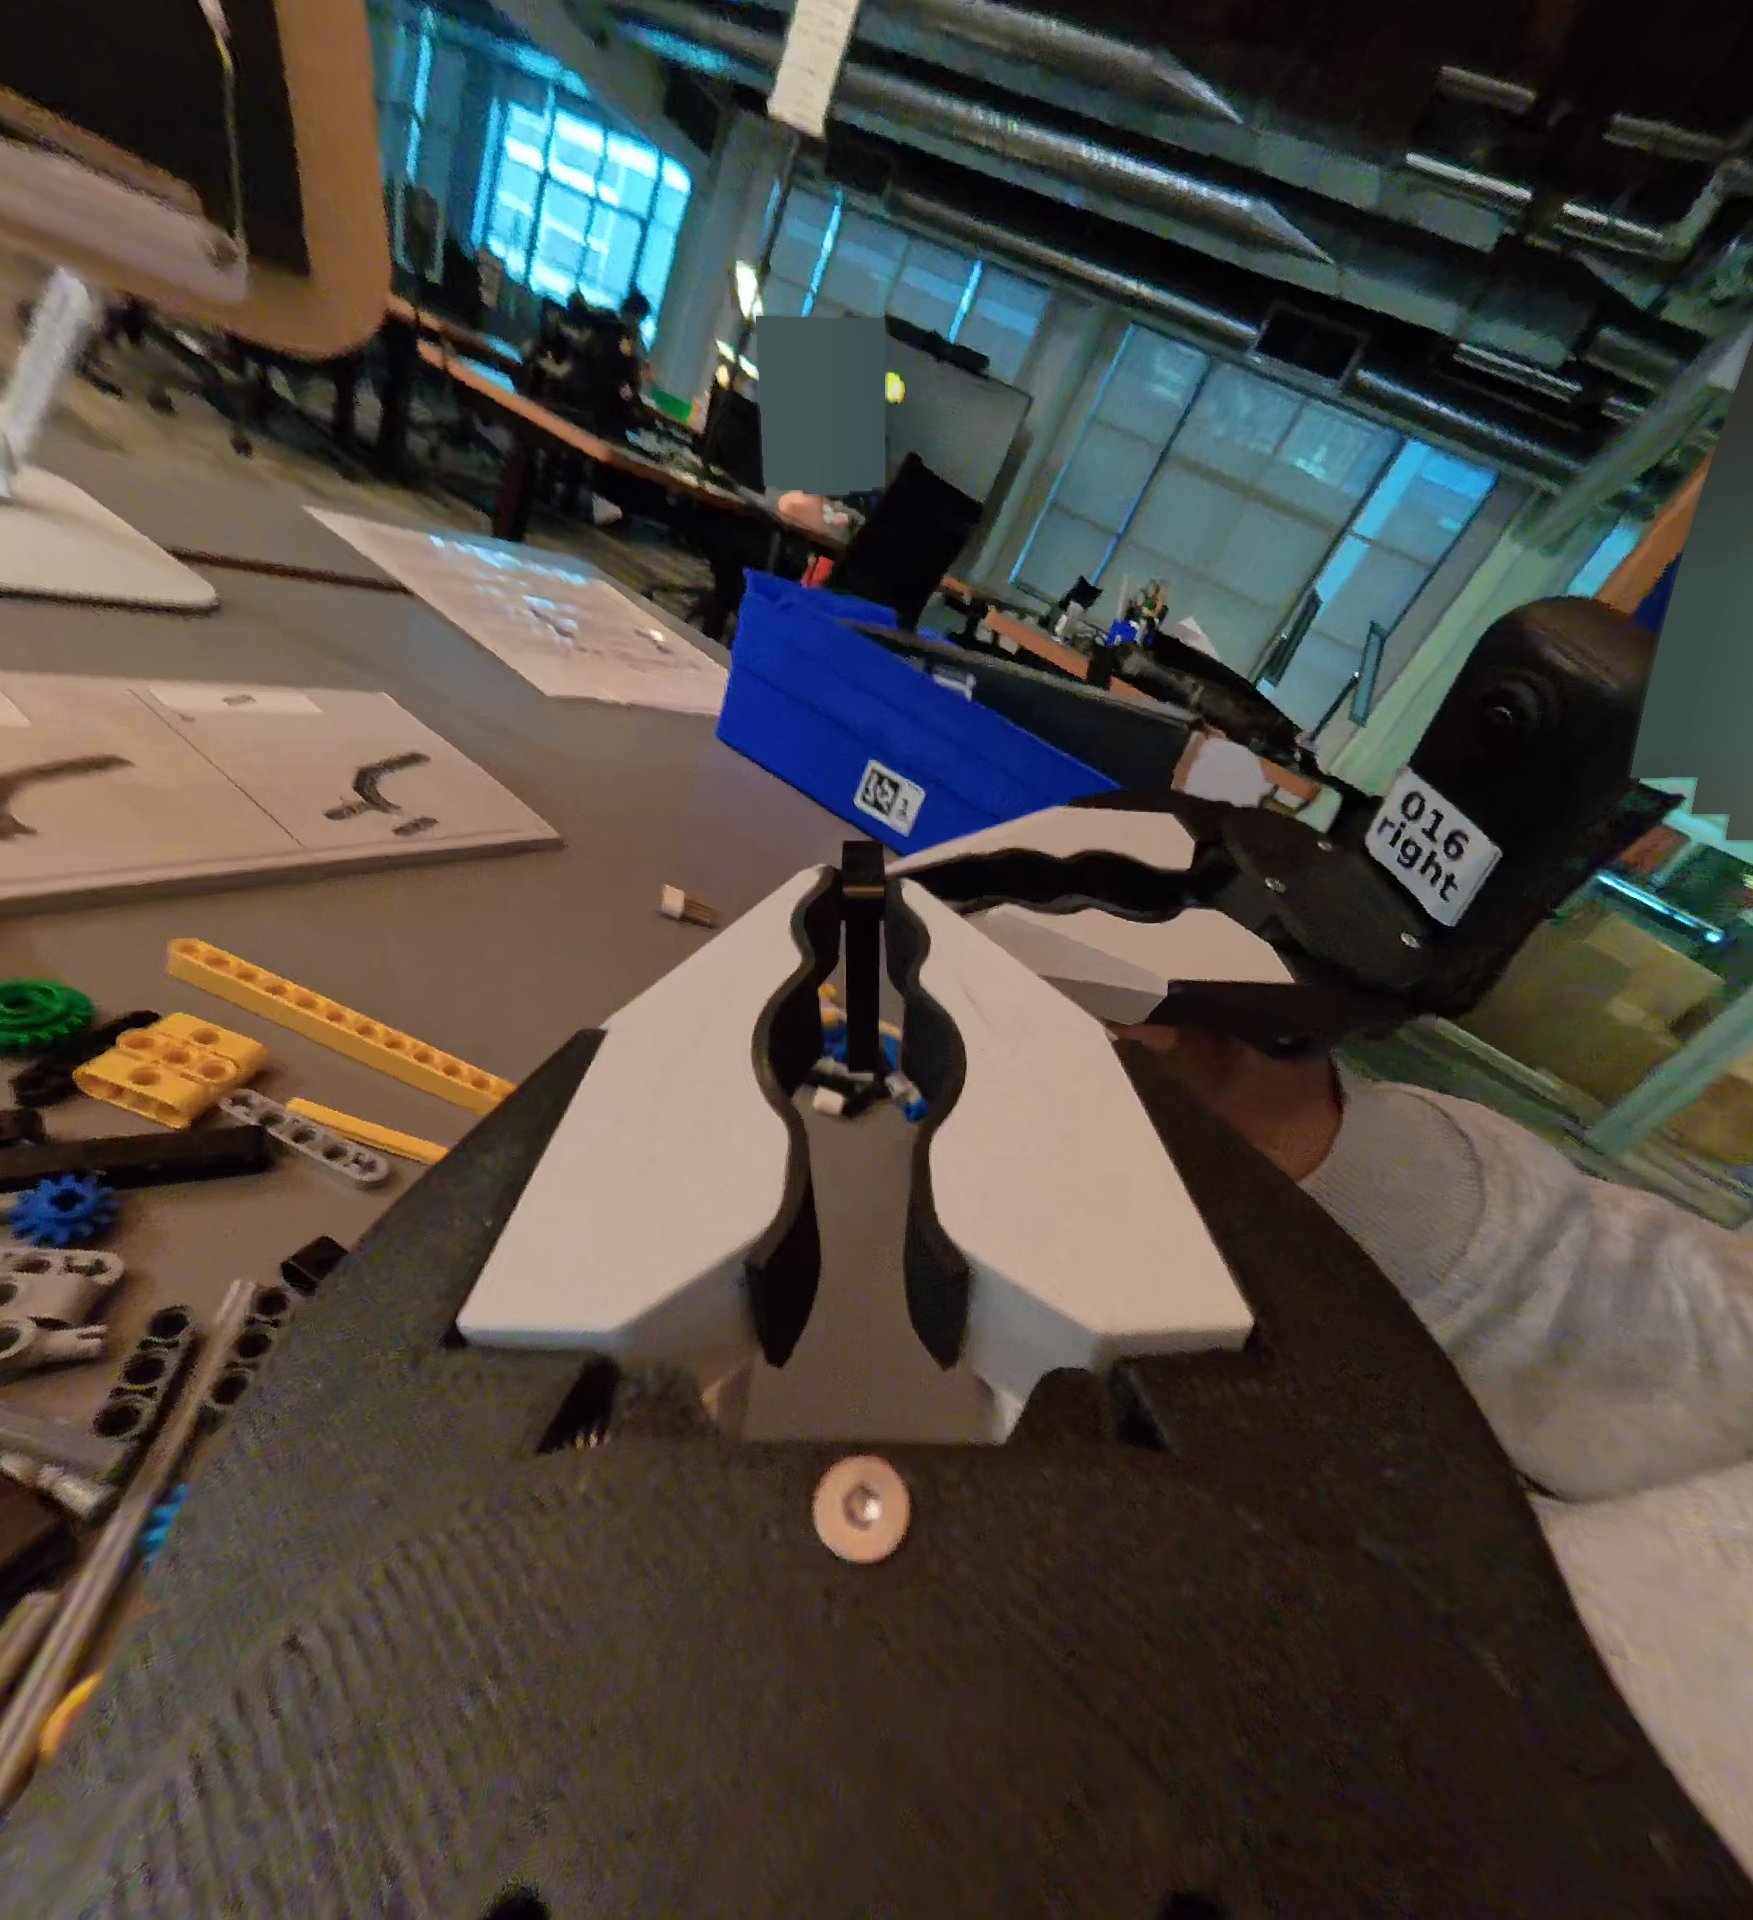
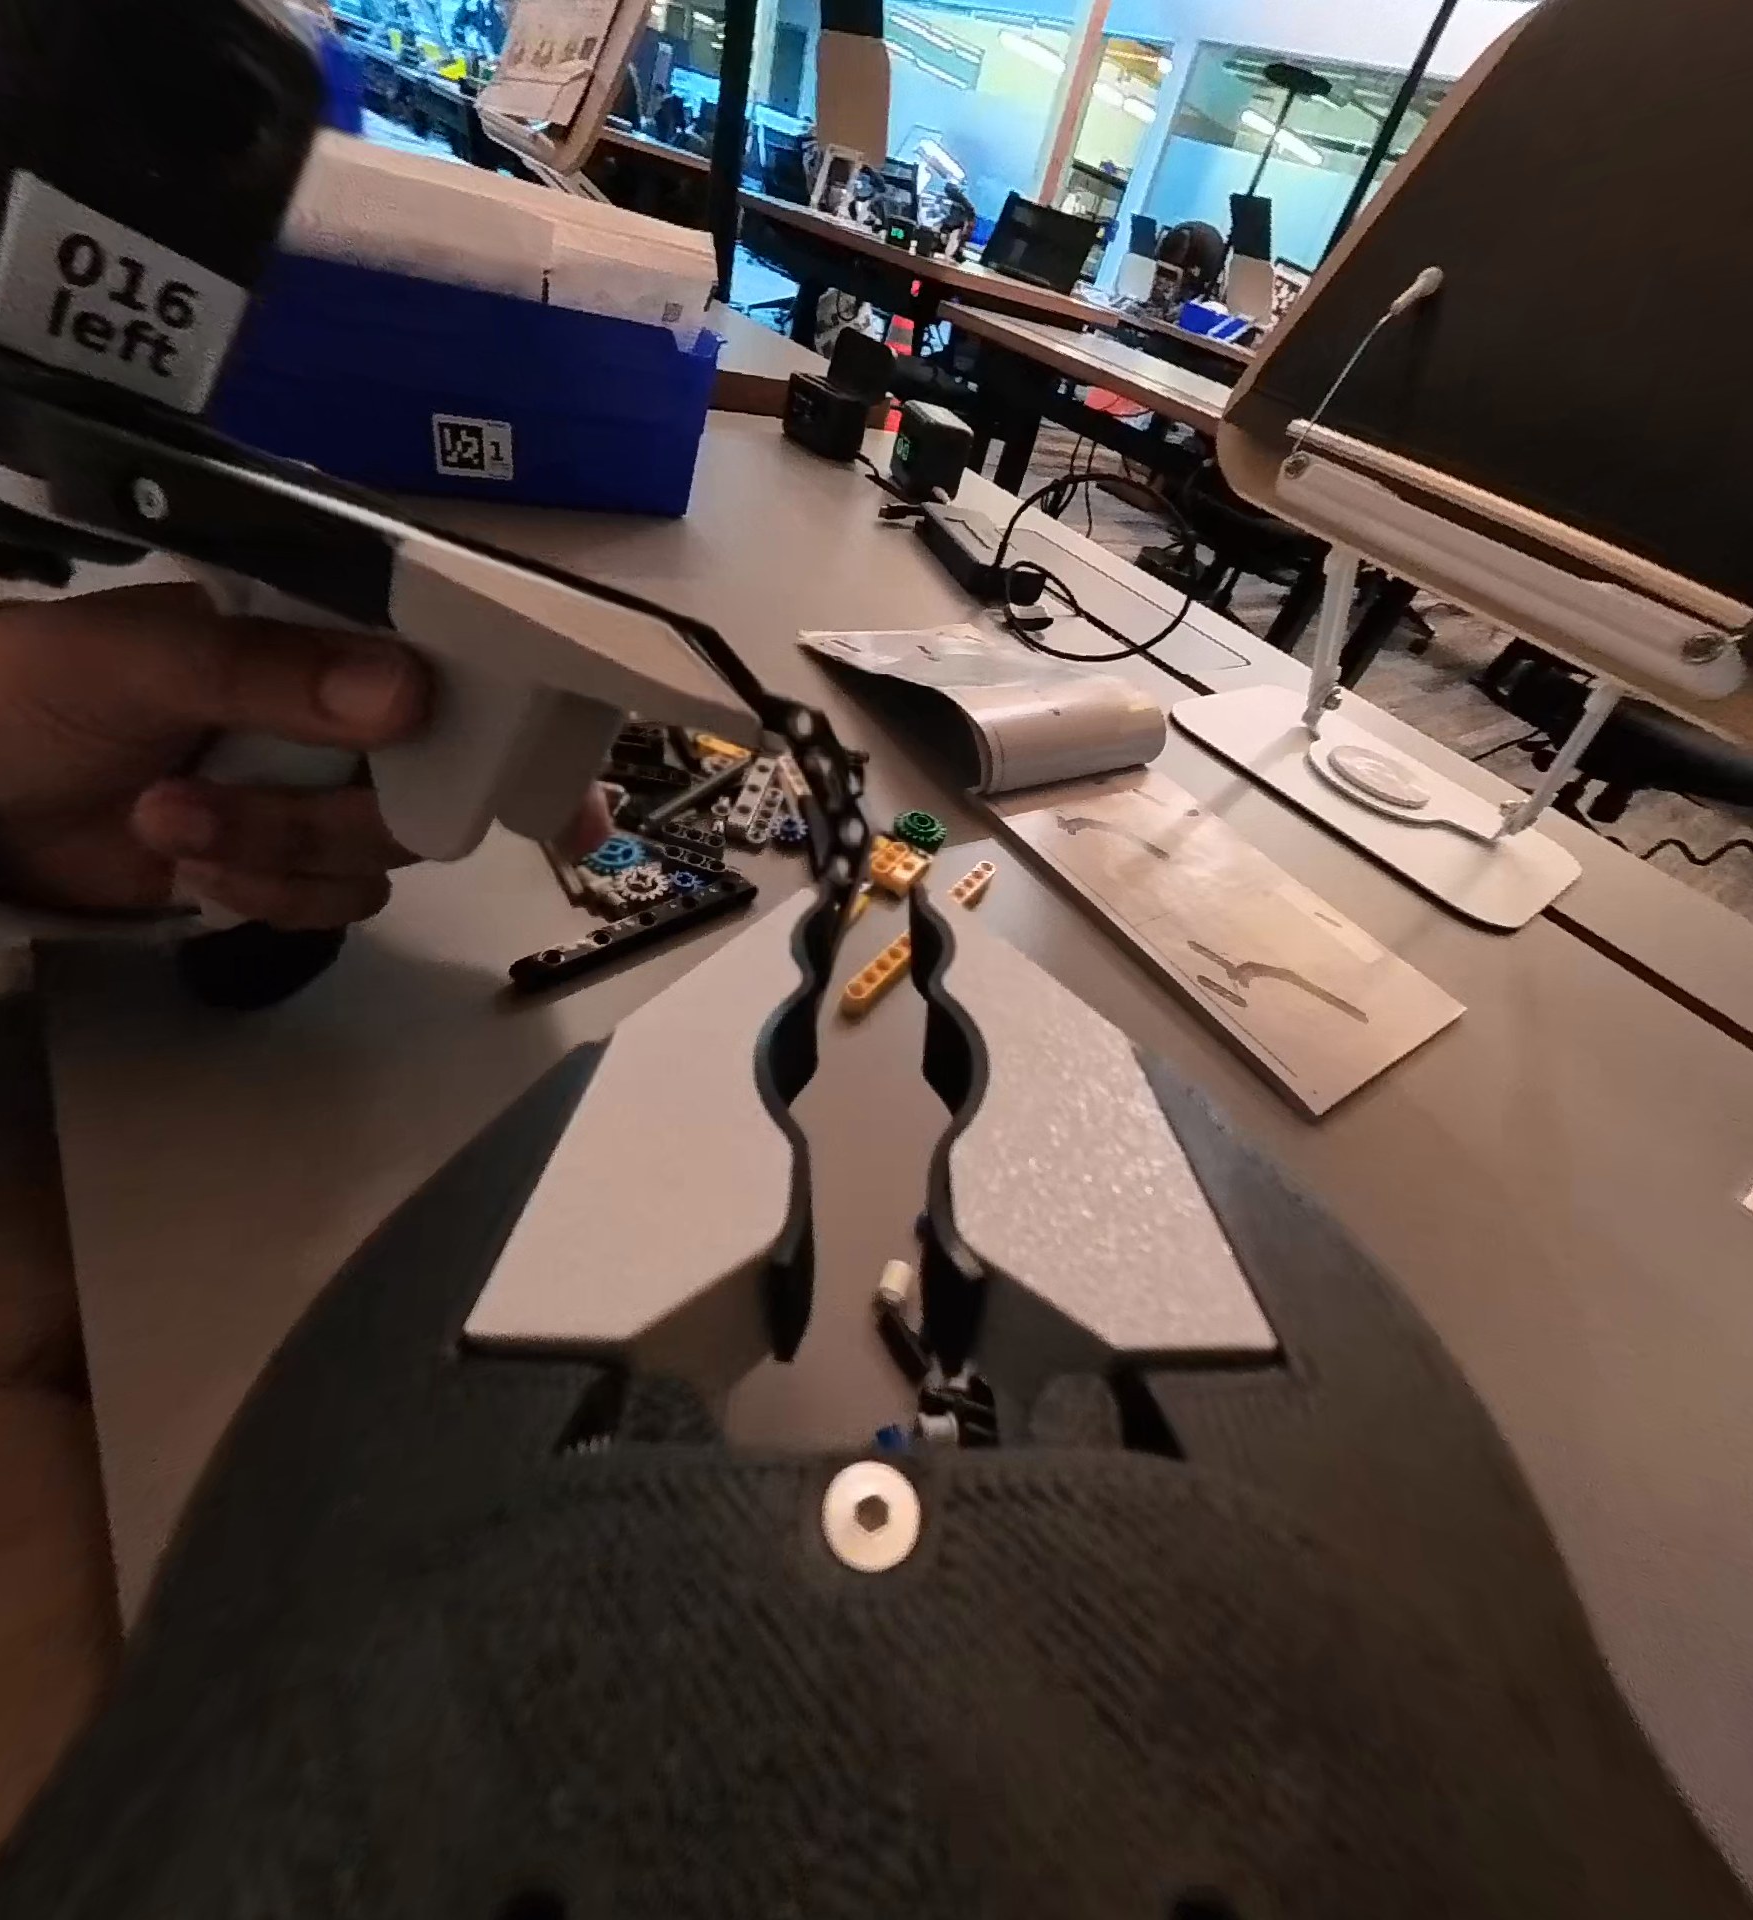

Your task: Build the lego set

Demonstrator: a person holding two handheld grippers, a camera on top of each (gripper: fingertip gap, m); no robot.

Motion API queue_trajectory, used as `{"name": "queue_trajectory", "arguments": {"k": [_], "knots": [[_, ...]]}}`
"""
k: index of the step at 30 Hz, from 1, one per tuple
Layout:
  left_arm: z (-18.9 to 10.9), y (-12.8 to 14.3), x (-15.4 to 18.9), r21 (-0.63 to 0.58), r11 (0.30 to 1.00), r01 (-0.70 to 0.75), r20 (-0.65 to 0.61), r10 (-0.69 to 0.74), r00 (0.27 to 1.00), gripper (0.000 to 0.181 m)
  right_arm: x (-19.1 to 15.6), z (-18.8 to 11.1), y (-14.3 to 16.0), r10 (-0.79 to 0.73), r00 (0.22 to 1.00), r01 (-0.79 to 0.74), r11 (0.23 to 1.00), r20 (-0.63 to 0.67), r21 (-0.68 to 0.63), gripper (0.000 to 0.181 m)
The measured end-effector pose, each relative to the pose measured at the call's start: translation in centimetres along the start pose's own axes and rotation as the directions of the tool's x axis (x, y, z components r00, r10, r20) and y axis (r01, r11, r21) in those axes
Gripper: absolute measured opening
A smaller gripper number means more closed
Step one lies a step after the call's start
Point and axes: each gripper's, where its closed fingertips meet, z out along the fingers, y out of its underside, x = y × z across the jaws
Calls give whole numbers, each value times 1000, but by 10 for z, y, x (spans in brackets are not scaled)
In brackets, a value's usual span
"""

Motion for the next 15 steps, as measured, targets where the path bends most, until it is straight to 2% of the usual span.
{"name": "queue_trajectory", "arguments": {"k": [1, 4, 5, 7, 11, 15], "knots": [[-2, -5, -2, 27, 1000, -16, 13, 16, 1000, 6, 1, -1, -1, 3, 1000, -3, 1000, -6, 4, 12], [-7, -15, -6, 80, 996, -43, 32, 40, 999, 6, 0, -3, -4, 44, 999, -45, 999, 24, 25, 8], [-9, -18, -8, 93, 995, -40, 37, 37, 999, 6, -3, -3, -5, 72, 996, -74, 997, 53, 28, 2], [-11, -20, -8, 107, 994, -36, 28, 33, 999, 6, -11, -1, -7, 164, 979, -169, 985, 123, 32, 1], [-12, -25, 0, 137, 987, -88, 9, 88, 996, 7, -24, 0, -19, 396, 878, -422, 906, 271, 45, 11], [-12, -26, 11, 164, 975, -146, -18, 151, 988, 7, -19, -1, -25, 559, 760, -603, 796, 332, 42, 25]]}}
